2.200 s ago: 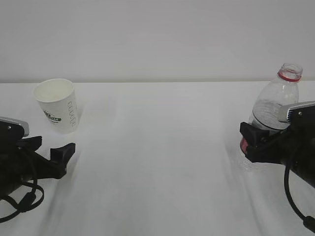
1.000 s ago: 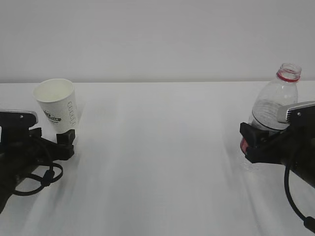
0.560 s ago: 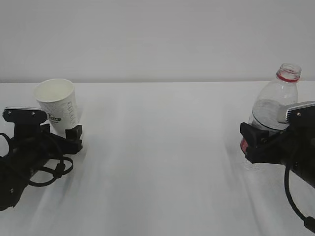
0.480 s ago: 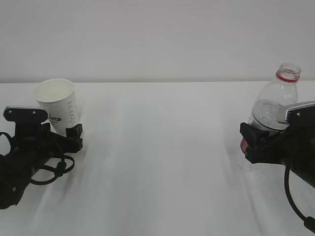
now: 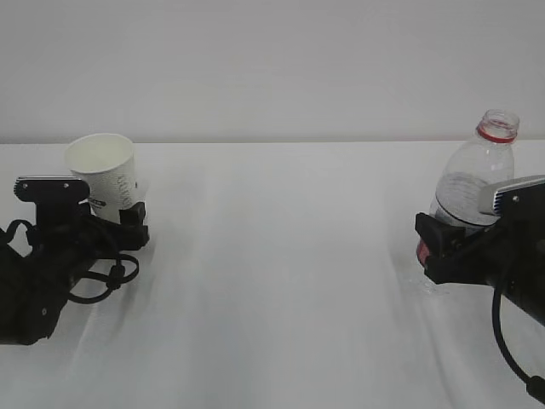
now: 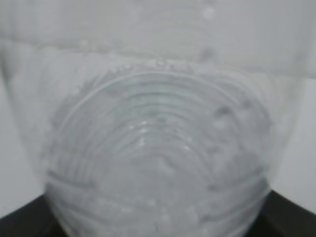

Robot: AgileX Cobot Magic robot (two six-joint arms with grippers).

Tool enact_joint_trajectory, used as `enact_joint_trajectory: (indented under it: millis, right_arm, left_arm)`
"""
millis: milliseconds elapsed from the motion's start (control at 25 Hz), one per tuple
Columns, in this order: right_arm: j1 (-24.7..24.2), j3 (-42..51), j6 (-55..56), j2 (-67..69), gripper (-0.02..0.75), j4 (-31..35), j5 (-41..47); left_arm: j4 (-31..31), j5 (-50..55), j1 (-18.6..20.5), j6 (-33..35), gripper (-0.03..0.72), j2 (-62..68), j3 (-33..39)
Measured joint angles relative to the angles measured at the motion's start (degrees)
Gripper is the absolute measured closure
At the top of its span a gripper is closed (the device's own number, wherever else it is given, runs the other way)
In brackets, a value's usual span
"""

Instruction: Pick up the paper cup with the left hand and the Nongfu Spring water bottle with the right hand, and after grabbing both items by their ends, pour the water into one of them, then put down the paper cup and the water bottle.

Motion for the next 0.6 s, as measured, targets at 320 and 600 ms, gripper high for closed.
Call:
enact_joint_trajectory:
  millis: [320,600]
  right_arm:
    - [0.0,0.0,-0.04,0.0,0.242,0.0,0.0]
    - [0.0,0.0,-0.14,0.0,0.242,0.0,0.0]
  left_arm:
    - [-0.18,0.0,2.18,0.0,0.013,0.88,-1.53]
    - [0.26,0.0,2.81,0.0,0.014,1.78,-2.98]
